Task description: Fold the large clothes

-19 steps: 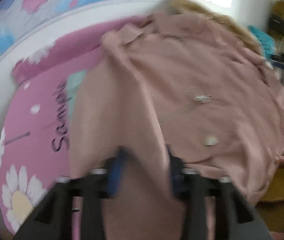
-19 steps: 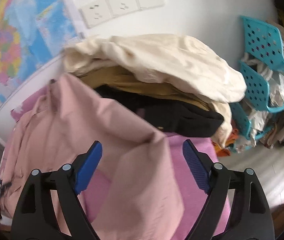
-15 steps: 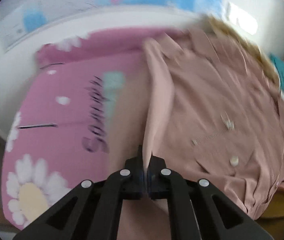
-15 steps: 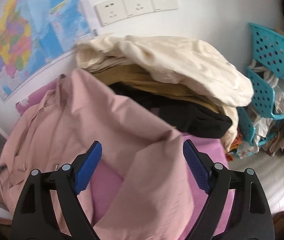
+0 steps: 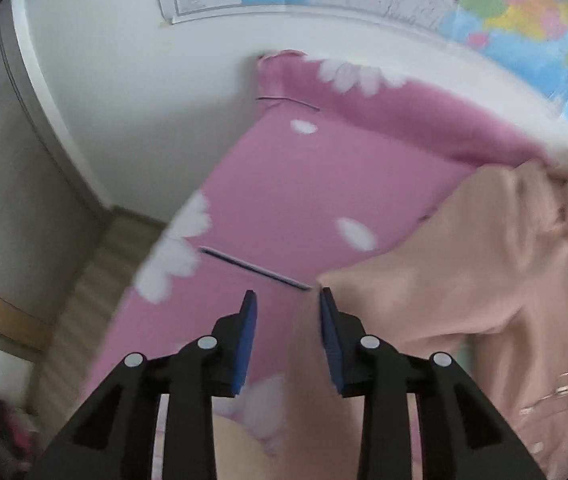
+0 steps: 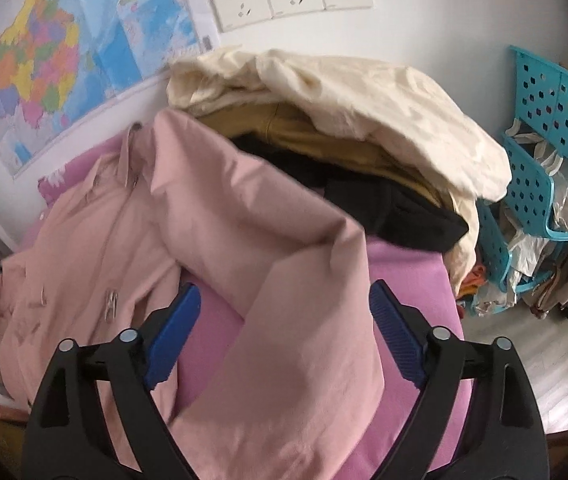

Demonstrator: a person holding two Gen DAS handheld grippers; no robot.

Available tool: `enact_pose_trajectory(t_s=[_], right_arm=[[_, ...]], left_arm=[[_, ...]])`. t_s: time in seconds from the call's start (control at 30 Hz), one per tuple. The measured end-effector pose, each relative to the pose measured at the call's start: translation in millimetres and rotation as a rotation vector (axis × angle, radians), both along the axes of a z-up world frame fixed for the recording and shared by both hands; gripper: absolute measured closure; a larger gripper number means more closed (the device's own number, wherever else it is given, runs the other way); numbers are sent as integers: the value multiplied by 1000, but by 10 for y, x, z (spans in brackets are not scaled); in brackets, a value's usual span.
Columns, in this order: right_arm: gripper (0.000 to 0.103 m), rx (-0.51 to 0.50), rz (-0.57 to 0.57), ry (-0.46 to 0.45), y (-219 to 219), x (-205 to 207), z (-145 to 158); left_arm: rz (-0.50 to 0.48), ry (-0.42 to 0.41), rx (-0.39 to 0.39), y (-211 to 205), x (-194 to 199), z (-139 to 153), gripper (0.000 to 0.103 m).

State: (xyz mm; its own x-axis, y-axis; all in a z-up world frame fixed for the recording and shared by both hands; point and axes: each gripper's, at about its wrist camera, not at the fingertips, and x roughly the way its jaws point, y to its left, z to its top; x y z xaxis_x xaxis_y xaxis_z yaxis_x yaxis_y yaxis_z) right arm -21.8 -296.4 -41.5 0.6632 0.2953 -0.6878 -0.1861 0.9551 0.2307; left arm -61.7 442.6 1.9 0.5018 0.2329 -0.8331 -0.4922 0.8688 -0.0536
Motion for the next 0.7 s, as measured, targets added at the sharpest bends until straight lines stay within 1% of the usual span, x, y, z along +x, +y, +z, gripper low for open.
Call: enact_pose_trajectory(t_s=[0.03,0.07,0.1,0.17,0.2,0.23,0.27,0.33,0.37,0.43,0.47,0.5,0.53,0.57,0.6,0.63,0.7], right_arm=[[9,-16,23,5,29,-57,-14],[6,-32,44,8,61,-101,-28],[5,-75,88,12,141,-189,-46],[5,-161,163,36,287,-316,-120],[5,-210,191,50,360,-376,-175],[5,-243,213,62,407,-416,-227],[5,-298,250,84,487,-479,-321],[5,-380,265,99,569,-543,-452],[5,-397,268,116,586,-553,-533],[6,-356,259,135,549,-534,-604],[16,-297,246,148,486,-507,-620],[22,-265,237,150,447,-494,-621],[44,-261,222,134,415,-496,-601],[79,-262,221,129,401,-499,-576],[97,-238,219,138,358,-487,-534],[99,-197,213,159,304,-463,-495],[99,-120,215,116,243,-484,-251]], left_arm=[[-19,-54,-16,-54,-54,71,73],[-47,-109,-27,-113,-118,154,72],[-91,-182,-47,-195,-205,270,72],[-169,-258,-77,-359,-305,433,67],[-205,-279,-62,-460,-341,516,67],[-223,-286,-23,-567,-366,585,67],[-248,-294,1,-672,-382,637,66],[-298,-309,-6,-807,-328,676,65],[-335,-316,-12,-918,-313,681,63],[-379,-309,-14,-1078,-263,660,61],[-399,-301,-16,-1149,-230,620,61],[-430,-288,-23,-1243,-176,570,61],[-452,-280,-31,-1310,-142,538,61],[-476,-268,-46,-1383,-93,496,61],[-496,-262,-60,-1446,-70,466,61],[-514,-259,-72,-1513,-30,444,61],[-550,-260,-87,-1617,29,424,61]])
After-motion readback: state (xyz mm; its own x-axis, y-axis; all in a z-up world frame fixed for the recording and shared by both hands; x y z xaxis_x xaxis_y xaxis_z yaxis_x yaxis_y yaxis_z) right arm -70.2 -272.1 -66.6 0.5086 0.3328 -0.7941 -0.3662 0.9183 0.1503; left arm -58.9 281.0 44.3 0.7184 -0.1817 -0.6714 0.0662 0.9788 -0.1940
